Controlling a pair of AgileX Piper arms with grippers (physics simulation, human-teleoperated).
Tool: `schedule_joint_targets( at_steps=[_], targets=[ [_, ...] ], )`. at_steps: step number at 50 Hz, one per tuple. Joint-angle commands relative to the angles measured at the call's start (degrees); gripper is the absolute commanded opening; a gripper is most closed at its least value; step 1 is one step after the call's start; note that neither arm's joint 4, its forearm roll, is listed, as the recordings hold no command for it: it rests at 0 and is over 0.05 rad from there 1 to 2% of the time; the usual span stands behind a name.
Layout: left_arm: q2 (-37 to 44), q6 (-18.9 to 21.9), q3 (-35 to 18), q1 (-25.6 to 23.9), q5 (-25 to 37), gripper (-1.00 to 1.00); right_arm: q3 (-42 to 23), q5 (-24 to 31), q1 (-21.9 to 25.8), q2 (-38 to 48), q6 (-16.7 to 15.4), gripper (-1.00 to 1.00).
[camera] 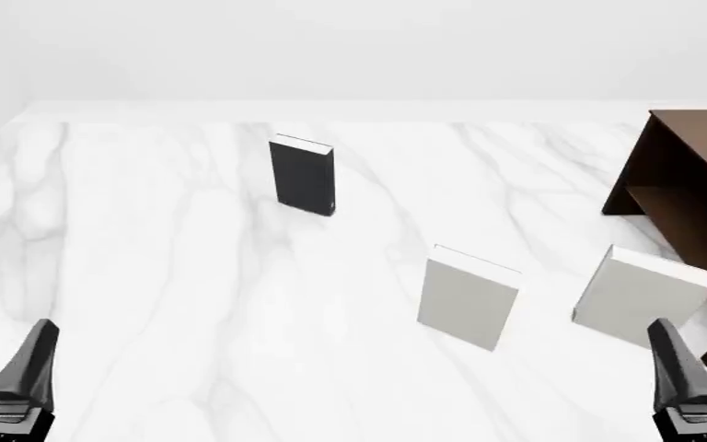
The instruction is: Pick up the book on the left and place it on top of the shelf.
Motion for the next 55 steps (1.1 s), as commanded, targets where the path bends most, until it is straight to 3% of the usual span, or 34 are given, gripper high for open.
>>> schedule_joint_targets(
  at_steps=[1,12,20,25,38,47,55],
  targets=[
    [0.0,0.0,0.0,0.0,0.0,1.0,-0.49,0.11,0.91,0.11,0.36,1.0],
    [0.0,0.0,0.0,0.0,0.0,1.0,-2.44,1.3,1.48,0.22,0.71,1.0],
    [0.0,0.0,0.0,0.0,0.0,1.0,-9.45,5.03,2.03,0.02,0.38,1.0],
    [0.0,0.0,0.0,0.0,0.0,1.0,-14.82,8.31,4.01,0.27,-1.92,1.0],
    [0.0,0.0,0.0,0.0,0.0,1.0,-24.52,5.75,12.37,14.53,-7.65,1.0],
    [0.0,0.0,0.0,0.0,0.0,1.0,-30.79,6.22,16.4,22.58,-5.26,1.0],
    [0.0,0.0,0.0,0.0,0.0,1.0,-34.95,5.49,18.44,29.75,-6.25,1.0]
  ],
)
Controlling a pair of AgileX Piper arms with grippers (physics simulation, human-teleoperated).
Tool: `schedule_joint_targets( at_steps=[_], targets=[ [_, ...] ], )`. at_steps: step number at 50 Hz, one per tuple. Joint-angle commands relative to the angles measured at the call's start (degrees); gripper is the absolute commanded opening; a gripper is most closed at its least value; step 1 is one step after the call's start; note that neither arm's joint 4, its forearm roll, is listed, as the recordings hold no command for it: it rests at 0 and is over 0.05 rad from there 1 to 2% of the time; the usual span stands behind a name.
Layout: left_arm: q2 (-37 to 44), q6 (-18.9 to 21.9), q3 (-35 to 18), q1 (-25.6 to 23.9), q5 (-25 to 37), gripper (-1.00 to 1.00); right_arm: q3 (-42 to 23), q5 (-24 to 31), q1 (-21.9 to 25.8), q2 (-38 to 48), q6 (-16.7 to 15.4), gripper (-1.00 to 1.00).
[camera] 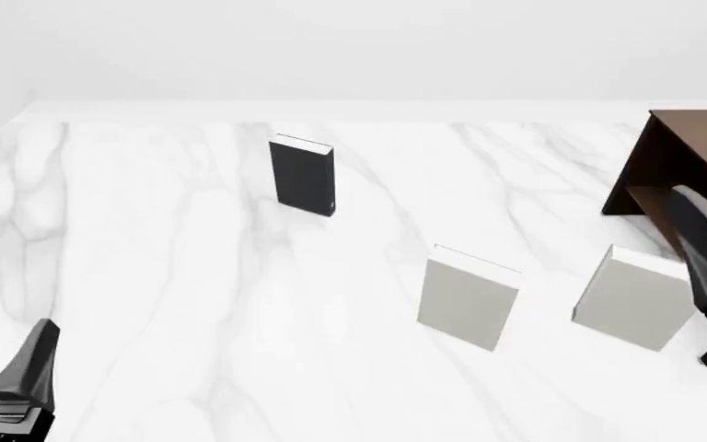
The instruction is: Pick up the book on the left and place it on top of the shelf.
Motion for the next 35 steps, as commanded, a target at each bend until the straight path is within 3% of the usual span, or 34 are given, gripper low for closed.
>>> schedule_joint_targets(
  at_steps=[1,13,35],
  targets=[
    [0.0,0.0,0.0,0.0,0.0,1.0,-6.45,-0.8,3.48,9.91,-0.52,1.0],
    [0.0,0.0,0.0,0.0,0.0,1.0,-12.26,-2.71,7.05,20.57,-3.68,1.0],
    [0.0,0.0,0.0,0.0,0.0,1.0,-17.05,-7.21,9.5,35.28,-4.34,1.0]
  ],
)
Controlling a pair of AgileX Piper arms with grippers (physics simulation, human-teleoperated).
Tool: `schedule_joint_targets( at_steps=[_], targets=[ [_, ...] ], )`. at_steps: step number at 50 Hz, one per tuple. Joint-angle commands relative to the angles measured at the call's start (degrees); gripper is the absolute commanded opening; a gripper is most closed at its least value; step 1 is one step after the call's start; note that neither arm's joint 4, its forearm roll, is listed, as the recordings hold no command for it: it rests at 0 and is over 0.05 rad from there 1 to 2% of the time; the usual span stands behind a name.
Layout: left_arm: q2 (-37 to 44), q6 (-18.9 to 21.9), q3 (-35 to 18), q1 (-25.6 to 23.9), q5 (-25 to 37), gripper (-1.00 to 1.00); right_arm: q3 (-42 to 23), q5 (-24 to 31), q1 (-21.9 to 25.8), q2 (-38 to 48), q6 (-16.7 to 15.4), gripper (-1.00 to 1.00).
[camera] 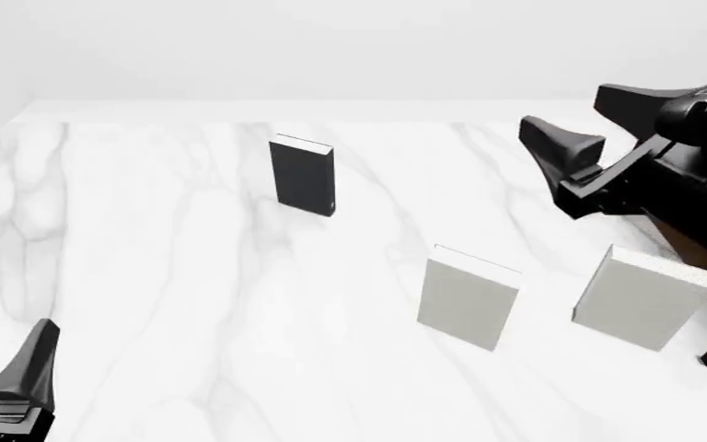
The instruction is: Pick up the book on the left and place it on top of the shelf.
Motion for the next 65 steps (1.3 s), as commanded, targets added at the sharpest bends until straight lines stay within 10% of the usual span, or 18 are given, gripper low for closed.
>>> schedule_joint_targets(
  at_steps=[1,65],
  targets=[
    [0.0,0.0,0.0,0.0,0.0,1.0,-3.23,-1.7,1.26,7.0,-0.64,1.0],
    [0.0,0.0,0.0,0.0,0.0,1.0,-13.26,-15.45,7.78,32.61,4.08,1.0]
  ],
)
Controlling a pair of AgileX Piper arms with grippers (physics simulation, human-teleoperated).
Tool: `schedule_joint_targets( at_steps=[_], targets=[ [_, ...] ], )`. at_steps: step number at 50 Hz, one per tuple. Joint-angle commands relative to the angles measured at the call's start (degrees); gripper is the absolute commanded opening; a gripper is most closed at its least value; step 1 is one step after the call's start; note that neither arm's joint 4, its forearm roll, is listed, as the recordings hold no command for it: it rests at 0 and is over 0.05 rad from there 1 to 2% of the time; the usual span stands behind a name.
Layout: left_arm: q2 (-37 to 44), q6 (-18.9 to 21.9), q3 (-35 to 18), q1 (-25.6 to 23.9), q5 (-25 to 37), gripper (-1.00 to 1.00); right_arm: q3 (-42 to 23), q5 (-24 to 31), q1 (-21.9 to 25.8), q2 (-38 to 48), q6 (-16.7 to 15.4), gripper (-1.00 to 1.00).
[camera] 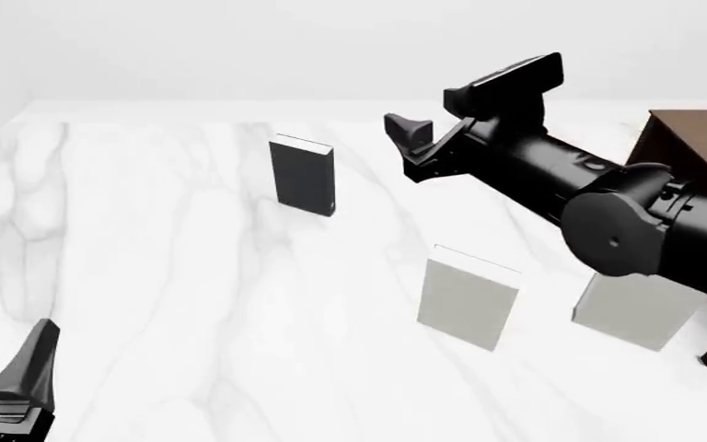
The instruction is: Pick up the book on the left and place it on top of the shelf.
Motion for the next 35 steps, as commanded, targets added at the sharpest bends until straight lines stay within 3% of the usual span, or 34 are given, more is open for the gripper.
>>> schedule_joint_targets(
  at_steps=[1,35],
  targets=[
    [0.0,0.0,0.0,0.0,0.0,1.0,-2.04,-1.64,0.37,4.07,0.63,1.0],
    [0.0,0.0,0.0,0.0,0.0,1.0,-9.33,-5.21,0.51,16.74,1.4,1.0]
  ],
)
